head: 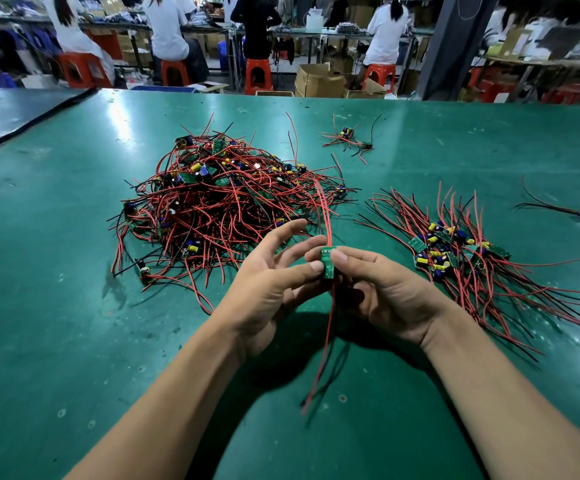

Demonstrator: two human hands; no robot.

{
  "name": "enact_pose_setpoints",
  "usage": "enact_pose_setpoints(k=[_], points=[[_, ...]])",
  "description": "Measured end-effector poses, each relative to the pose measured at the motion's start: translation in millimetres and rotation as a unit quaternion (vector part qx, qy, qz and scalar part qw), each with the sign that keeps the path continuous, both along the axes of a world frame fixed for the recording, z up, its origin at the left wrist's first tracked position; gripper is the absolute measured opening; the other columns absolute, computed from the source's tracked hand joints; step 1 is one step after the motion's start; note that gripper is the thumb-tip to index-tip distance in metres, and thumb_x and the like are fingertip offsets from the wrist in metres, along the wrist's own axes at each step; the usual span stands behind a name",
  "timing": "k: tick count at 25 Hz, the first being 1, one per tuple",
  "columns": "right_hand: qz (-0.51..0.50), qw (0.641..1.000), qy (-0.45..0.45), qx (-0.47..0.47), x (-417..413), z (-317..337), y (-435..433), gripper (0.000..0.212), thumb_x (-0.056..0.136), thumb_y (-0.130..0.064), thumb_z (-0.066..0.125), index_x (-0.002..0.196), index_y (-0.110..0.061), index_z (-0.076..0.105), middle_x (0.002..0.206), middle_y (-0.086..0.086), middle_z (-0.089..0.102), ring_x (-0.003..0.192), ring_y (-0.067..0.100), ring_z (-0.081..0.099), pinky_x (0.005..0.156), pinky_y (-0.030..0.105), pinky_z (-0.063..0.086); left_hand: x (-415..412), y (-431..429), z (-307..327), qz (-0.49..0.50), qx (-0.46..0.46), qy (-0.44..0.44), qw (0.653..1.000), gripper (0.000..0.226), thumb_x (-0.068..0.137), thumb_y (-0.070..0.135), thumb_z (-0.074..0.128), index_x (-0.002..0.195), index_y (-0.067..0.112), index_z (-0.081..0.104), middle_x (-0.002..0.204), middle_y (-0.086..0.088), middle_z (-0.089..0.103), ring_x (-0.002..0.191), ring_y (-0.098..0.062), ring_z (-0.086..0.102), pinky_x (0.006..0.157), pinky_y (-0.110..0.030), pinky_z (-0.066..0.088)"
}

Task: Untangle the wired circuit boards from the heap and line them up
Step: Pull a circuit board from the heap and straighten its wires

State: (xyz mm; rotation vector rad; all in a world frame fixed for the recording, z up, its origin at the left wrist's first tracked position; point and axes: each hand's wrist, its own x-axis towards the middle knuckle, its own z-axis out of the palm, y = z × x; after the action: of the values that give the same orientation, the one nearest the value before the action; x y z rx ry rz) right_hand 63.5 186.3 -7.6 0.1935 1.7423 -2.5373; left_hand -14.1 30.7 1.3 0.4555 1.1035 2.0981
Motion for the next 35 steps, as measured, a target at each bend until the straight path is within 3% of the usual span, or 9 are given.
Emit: enact_pose_setpoints(k=[4,10,13,15,17,19,23,28,35], points=[[-0.054,0.998,0.027,-0.025,-2.2,0.1,-4.6,0.05,0.053,-0.042,0.096,0.094,-0.02,0.076,0.084,-0.001,0.065,0.067,0.006,0.053,0.056,0.017,0.04,-0.4,2.4,1.1,0.014,-0.016,0.005,1.0,0.037,0.087,0.004,0.062,0.123,0.01,0.059,0.11,-0.012,0.073,0.088,-0.019,0.07,0.081,-0.033,0.06],[-0.091,0.995,0.049,-0.017,-3.4,4.7,-12.1,0.019,0.075,-0.034,0.078,0.088,-0.019,0.076,0.073,-0.009,0.067,0.055,0.001,0.051,0.05,0.013,0.038,-2.1,3.5,-0.5,0.065,-0.038,0.02,0.997,0.018,0.097,0.005,0.054,0.11,0.009,0.066,0.097,-0.009,0.076,0.066,-0.02,0.07,0.062,-0.029,0.06],[-0.141,0.989,0.03,-0.035,-4.4,5.8,-7.0,0.034,0.065,-0.039,0.084,0.086,-0.02,0.065,0.068,-0.01,0.061,0.051,0.003,0.038,0.047,0.016,0.032,1.4,-0.3,-4.3,0.095,-0.114,0.199,0.969,0.034,0.089,0.0,0.065,0.116,0.021,0.067,0.106,-0.002,0.074,0.073,-0.017,0.07,0.059,-0.024,0.055],[-0.155,0.987,0.016,-0.04,-5.8,5.2,-8.3,0.033,0.065,-0.041,0.083,0.086,-0.019,0.068,0.078,-0.007,0.065,0.059,0.007,0.05,0.054,0.02,0.037,8.2,2.6,-6.5,0.114,-0.149,0.322,0.928,0.044,0.084,0.004,0.073,0.12,0.029,0.067,0.11,0.006,0.072,0.081,-0.015,0.071,0.067,-0.031,0.058],[-0.145,0.987,0.008,-0.063,-7.1,3.8,-11.4,0.044,0.067,-0.042,0.085,0.096,-0.012,0.073,0.088,-0.001,0.065,0.074,0.015,0.056,0.066,0.026,0.04,13.5,6.7,-7.4,0.138,-0.147,0.38,0.903,0.043,0.083,0.007,0.075,0.119,0.03,0.069,0.108,0.006,0.072,0.086,-0.02,0.072,0.075,-0.04,0.059],[-0.134,0.987,0.002,-0.094,-6.6,5.6,-14.7,0.032,0.065,-0.044,0.085,0.081,-0.018,0.076,0.074,-0.005,0.063,0.06,0.006,0.051,0.057,0.019,0.037,13.5,7.9,-5.9,0.163,-0.135,0.387,0.897,0.036,0.084,0.01,0.075,0.117,0.024,0.071,0.104,0.004,0.072,0.081,-0.017,0.07,0.073,-0.034,0.058],[-0.133,0.981,0.011,-0.141,-7.2,10.0,-20.2,0.021,0.068,-0.04,0.078,0.07,-0.019,0.075,0.06,-0.009,0.046,0.044,0.001,0.033,0.042,0.013,0.026,14.9,6.8,-3.3,0.167,-0.117,0.344,0.917,0.027,0.09,0.016,0.07,0.115,0.024,0.072,0.103,0.004,0.074,0.08,-0.004,0.064,0.071,-0.029,0.056],[-0.1,0.981,0.042,-0.158,-5.9,6.8,-18.0,0.033,0.067,-0.017,0.084,0.097,-0.012,0.069,0.068,-0.004,0.054,0.05,0.004,0.041,0.046,0.015,0.037,14.1,9.5,7.1,0.125,-0.05,0.078,0.988,0.02,0.092,0.025,0.06,0.107,0.023,0.074,0.103,0.0,0.076,0.084,-0.013,0.069,0.067,-0.025,0.051],[-0.085,0.996,-0.011,-0.013,-5.6,-2.5,-8.4,0.018,0.071,-0.014,0.081,0.088,-0.019,0.079,0.071,-0.006,0.059,0.055,0.005,0.048,0.054,0.017,0.041,-1.4,-0.8,11.5,0.083,0.004,-0.037,0.996,0.024,0.094,0.03,0.051,0.104,0.023,0.072,0.098,0.0,0.074,0.09,-0.014,0.069,0.076,-0.027,0.051]])
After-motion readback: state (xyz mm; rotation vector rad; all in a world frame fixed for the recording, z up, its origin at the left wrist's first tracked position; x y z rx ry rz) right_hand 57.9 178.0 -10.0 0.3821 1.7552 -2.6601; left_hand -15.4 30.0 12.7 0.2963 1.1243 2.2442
